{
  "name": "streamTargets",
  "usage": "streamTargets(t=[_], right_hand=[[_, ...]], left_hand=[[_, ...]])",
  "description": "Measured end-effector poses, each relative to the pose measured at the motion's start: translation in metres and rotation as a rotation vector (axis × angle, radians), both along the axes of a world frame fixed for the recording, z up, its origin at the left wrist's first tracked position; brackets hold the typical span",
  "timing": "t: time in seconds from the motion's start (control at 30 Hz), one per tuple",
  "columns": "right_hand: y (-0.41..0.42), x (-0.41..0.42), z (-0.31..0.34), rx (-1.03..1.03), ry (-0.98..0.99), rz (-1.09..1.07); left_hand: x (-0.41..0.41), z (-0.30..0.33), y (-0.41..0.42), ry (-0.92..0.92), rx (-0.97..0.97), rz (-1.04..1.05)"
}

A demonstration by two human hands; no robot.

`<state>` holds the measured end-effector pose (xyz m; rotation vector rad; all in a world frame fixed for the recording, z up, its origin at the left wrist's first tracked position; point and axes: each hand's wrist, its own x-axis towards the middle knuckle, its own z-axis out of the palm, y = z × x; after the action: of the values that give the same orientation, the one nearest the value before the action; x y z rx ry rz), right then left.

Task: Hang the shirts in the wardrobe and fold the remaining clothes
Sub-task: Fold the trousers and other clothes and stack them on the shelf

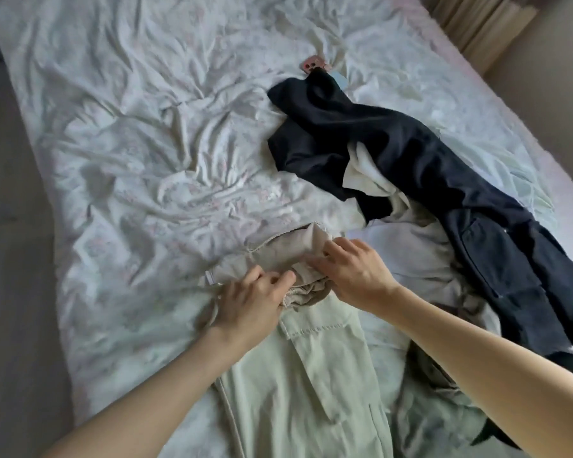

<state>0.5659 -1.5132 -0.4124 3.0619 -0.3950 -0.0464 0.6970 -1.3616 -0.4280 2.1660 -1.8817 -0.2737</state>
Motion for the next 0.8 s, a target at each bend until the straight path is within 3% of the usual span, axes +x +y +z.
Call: streamTargets(t=[0.1,0.3,0.43,0.5,0.6,0.7,0.8], right_hand=[[0.036,-0.053,-0.011,0.073,-0.022,-0.038],[0.092,-0.119,-0.053,0.249,0.058,-0.191],[0.114,-0.144,-0.086,0.397,0.511,-0.306],[0.120,-0.147,-0.090,0.448,0.563,-0.344],[0.115,-0.128,-0.083,0.301,0.266,-0.335],[0.093,-0.096,-0.070,0.113,0.036,-0.332],[0.073,-0.057,-0.069,0.119,-0.066,-0.349]], left_hand=[[-0.047,-0.007,0.030,0.104,0.141,0.028],[-0.100,-0.052,0.075,0.142,0.349,-0.054],[-0.104,-0.079,0.094,0.035,0.526,-0.198],[-0.101,-0.092,0.102,0.057,0.694,-0.234],[-0.093,-0.082,0.097,0.128,0.441,-0.161],[-0.072,-0.069,0.070,0.019,0.117,0.079],[-0.048,-0.066,0.037,-0.024,0.060,0.255]])
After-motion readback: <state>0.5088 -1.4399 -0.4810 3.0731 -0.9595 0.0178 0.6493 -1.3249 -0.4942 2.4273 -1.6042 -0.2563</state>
